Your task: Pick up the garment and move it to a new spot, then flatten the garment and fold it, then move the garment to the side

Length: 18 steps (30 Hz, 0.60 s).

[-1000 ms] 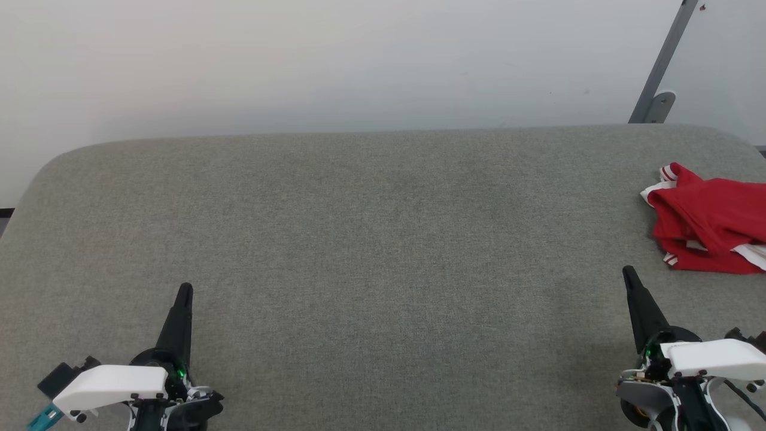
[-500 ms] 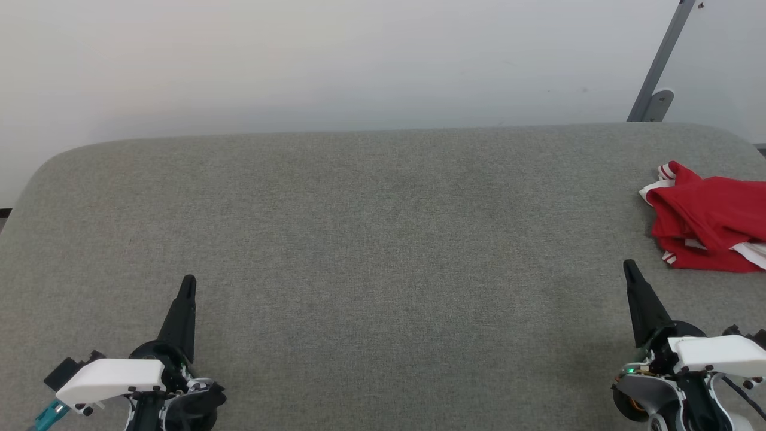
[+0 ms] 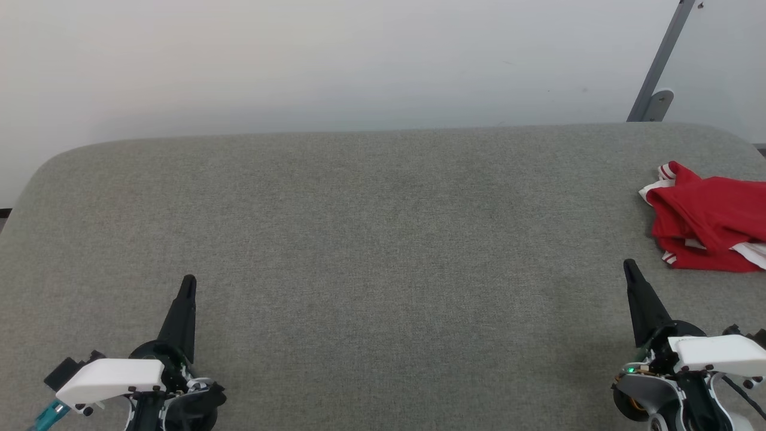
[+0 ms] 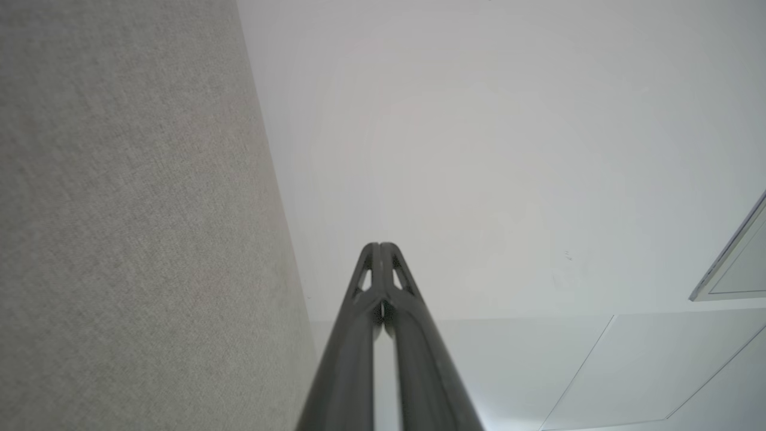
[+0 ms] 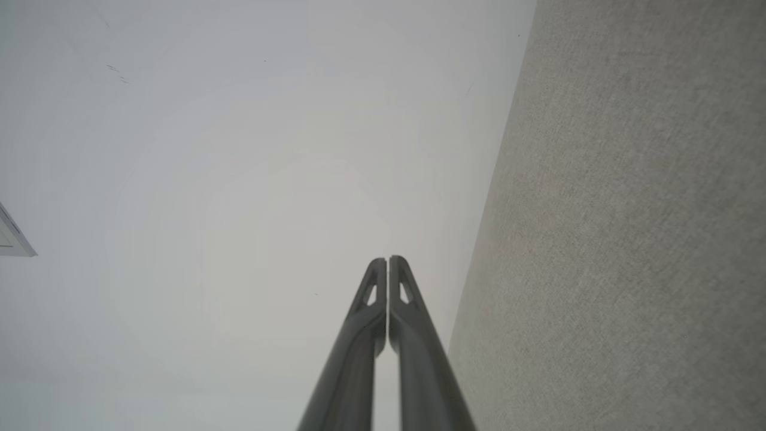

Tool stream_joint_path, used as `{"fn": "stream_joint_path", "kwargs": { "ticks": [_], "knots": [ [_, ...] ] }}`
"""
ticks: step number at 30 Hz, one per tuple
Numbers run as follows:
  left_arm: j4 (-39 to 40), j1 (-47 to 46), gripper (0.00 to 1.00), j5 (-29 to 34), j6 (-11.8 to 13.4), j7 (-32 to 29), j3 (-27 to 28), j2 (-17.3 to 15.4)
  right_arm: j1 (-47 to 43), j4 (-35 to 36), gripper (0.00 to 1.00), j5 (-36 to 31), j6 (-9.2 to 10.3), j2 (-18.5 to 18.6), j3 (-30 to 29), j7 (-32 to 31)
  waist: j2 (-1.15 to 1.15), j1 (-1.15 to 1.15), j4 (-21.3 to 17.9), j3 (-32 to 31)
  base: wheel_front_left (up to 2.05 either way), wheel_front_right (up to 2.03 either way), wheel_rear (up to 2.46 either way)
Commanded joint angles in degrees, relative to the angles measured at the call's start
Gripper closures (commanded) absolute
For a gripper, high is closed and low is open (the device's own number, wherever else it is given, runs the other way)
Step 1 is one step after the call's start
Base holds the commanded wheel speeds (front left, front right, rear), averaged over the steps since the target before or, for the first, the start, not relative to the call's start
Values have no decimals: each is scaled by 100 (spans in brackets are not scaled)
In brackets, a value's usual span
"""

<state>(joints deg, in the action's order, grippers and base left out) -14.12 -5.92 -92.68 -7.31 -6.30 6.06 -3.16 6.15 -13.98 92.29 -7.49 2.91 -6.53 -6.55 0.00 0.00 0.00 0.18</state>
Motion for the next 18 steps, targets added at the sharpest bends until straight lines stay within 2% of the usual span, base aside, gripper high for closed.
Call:
{"fn": "stream_joint_path", "kwargs": {
  "ticks": [1, 18],
  "knots": [
    [0, -68, 100, -6, -32, -8, 25, 9, 23, -12, 100, 21, 0, -6, -4, -11, 0, 0, 0, 0, 0, 0, 0],
    [1, -69, 100, 7, -32, -21, 33, 15, 23, -12, 100, 22, 0, -6, -3, -10, 0, 0, 0, 0, 0, 0, 0]
  ]
}}
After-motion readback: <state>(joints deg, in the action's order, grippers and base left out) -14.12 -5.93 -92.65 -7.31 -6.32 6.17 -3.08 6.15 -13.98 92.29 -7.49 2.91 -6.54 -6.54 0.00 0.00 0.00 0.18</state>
